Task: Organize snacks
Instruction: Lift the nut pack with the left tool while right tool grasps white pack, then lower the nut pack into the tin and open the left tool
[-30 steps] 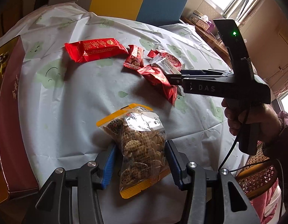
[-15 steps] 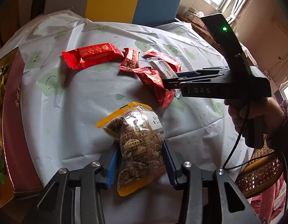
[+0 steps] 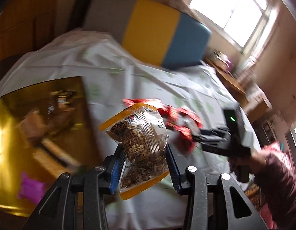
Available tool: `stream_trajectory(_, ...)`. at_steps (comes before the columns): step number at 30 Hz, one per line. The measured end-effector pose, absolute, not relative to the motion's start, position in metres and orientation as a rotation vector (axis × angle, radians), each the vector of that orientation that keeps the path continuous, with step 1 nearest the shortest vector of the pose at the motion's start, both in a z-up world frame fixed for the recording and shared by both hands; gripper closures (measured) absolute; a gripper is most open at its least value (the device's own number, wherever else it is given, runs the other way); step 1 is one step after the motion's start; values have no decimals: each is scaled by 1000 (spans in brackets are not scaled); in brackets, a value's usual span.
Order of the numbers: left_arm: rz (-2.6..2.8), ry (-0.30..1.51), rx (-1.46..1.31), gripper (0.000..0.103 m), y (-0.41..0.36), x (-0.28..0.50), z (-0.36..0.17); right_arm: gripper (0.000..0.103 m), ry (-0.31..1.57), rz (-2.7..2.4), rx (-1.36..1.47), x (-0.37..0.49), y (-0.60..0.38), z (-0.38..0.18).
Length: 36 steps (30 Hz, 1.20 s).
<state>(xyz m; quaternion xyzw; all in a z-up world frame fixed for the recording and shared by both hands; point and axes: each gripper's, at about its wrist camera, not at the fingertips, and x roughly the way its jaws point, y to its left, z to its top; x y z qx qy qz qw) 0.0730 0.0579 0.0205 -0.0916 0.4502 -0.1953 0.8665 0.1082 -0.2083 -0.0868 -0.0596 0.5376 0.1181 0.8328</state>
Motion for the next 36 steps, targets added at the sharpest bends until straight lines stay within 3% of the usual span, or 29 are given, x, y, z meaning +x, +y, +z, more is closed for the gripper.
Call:
stream_trajectory(7,-77,1003,-293,60,160,87,-3,62,1137,247,-133,108,-208,-87)
stream_trajectory(14,72,1061,-405,60,212,96,-38,62,1133,242,-137,106,-207,-87)
stream_trajectory(23,120,1087,-565,57,242,113,-68,62,1132,242,-137,106,-207,-87)
stream_trajectory(29,159,1108,-544,45,245,120,-69,62,1132,242,-137,106,-207,-87)
stream_trajectory(36,186,1086,-497,41,244,114,-58,62,1130,240,-141,105,-206,-87)
